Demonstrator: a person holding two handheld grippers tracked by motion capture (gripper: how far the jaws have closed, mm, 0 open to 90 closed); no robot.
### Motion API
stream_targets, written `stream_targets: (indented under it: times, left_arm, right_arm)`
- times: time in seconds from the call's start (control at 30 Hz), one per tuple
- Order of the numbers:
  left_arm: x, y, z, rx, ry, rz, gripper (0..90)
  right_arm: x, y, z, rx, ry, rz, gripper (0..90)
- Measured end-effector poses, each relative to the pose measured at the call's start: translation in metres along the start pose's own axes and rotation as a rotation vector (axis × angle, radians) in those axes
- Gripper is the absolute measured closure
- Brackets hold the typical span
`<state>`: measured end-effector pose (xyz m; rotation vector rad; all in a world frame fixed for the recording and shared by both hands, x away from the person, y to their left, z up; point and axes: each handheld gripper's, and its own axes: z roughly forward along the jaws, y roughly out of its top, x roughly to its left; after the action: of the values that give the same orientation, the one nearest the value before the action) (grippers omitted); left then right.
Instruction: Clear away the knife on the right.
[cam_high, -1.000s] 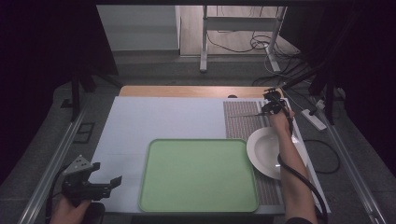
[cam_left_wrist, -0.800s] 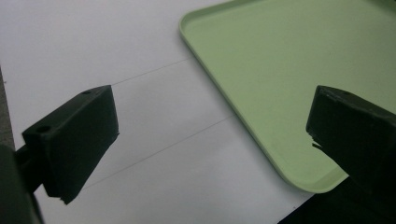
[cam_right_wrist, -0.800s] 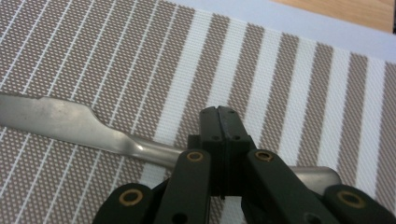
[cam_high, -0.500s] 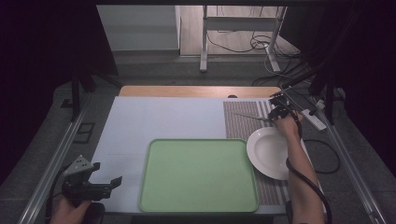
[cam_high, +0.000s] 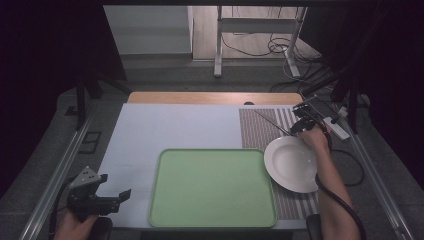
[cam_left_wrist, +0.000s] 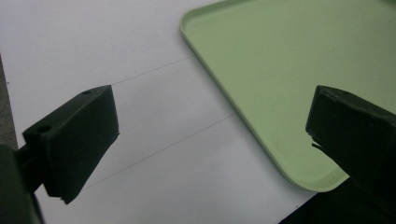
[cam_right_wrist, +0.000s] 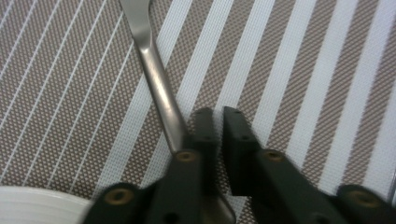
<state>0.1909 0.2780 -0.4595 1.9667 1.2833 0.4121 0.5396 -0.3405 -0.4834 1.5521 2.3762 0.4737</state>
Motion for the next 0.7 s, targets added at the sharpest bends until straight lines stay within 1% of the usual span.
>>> stream_targets:
  times: [0.03, 0.07, 0.1, 0.13, 0.2, 0.23, 0.27, 0.3, 0.37, 0.4, 0.43, 0.47, 0.5, 0.57, 0.6, 0.63, 0.7]
  left_arm:
    - [0.000, 0.000, 0.000, 0.001, 0.000, 0.000, 2.7]
    - [0.000, 0.000, 0.000, 0.001, 0.000, 0.000, 2.7]
    - [0.000, 0.000, 0.000, 0.001, -0.001, 0.000, 2.7]
    - [0.000, 0.000, 0.000, 0.001, -0.001, 0.000, 2.6]
    - [0.000, 0.000, 0.000, 0.001, 0.000, 0.001, 2.6]
    - [0.000, 0.000, 0.000, 0.001, 0.000, 0.001, 2.7]
    - [0.000, 0.000, 0.000, 0.001, 0.000, 0.001, 2.7]
    - [0.000, 0.000, 0.000, 0.002, 0.001, 0.002, 2.7]
    - [0.000, 0.000, 0.000, 0.001, 0.001, 0.002, 2.7]
    - [0.000, 0.000, 0.000, 0.001, 0.001, 0.002, 2.7]
    - [0.000, 0.000, 0.000, 0.001, 0.001, 0.002, 2.7]
    - [0.000, 0.000, 0.000, 0.002, 0.001, 0.001, 2.7]
    - [0.000, 0.000, 0.000, 0.002, 0.001, 0.002, 2.7]
    - [0.000, 0.000, 0.000, 0.002, 0.001, 0.002, 2.7]
    - [0.000, 0.000, 0.000, 0.002, 0.001, 0.002, 2.7]
    - [0.000, 0.000, 0.000, 0.002, 0.001, 0.002, 2.7]
    - [0.000, 0.000, 0.000, 0.002, 0.001, 0.001, 2.7]
  right_arm:
    - [0.000, 0.001, -0.002, -0.023, 0.005, 0.012, 74.4]
    - [0.000, 0.001, -0.002, -0.023, 0.005, 0.012, 74.4]
    - [0.000, 0.003, -0.004, -0.042, 0.013, 0.019, 68.3]
    - [0.000, 0.004, -0.006, -0.057, 0.024, 0.027, 59.2]
    - [0.002, 0.007, -0.008, -0.073, 0.040, 0.029, 45.9]
    - [0.004, 0.008, -0.008, -0.074, 0.040, 0.028, 39.6]
    - [0.006, 0.010, -0.008, -0.078, 0.044, 0.032, 30.1]
    - [0.006, 0.010, -0.008, -0.078, 0.044, 0.032, 30.1]
    - [0.008, 0.012, -0.005, -0.069, 0.054, 0.042, 19.9]
    - [0.010, 0.012, -0.001, -0.055, 0.067, 0.044, 10.2]
    - [0.011, 0.013, 0.001, -0.042, 0.071, 0.035, 6.1]
    - [0.011, 0.013, 0.001, -0.042, 0.071, 0.035, 6.1]
    - [0.013, 0.013, 0.005, -0.029, 0.047, 0.022, 1.9]
    - [0.014, 0.013, 0.007, -0.023, 0.042, 0.015, 0.7]
    - [0.014, 0.013, 0.009, -0.017, 0.047, 0.012, 0.0]
    - [0.015, 0.013, 0.012, -0.006, 0.045, 0.002, 0.0]
    - [0.016, 0.013, 0.014, -0.001, 0.040, -0.005, 0.0]
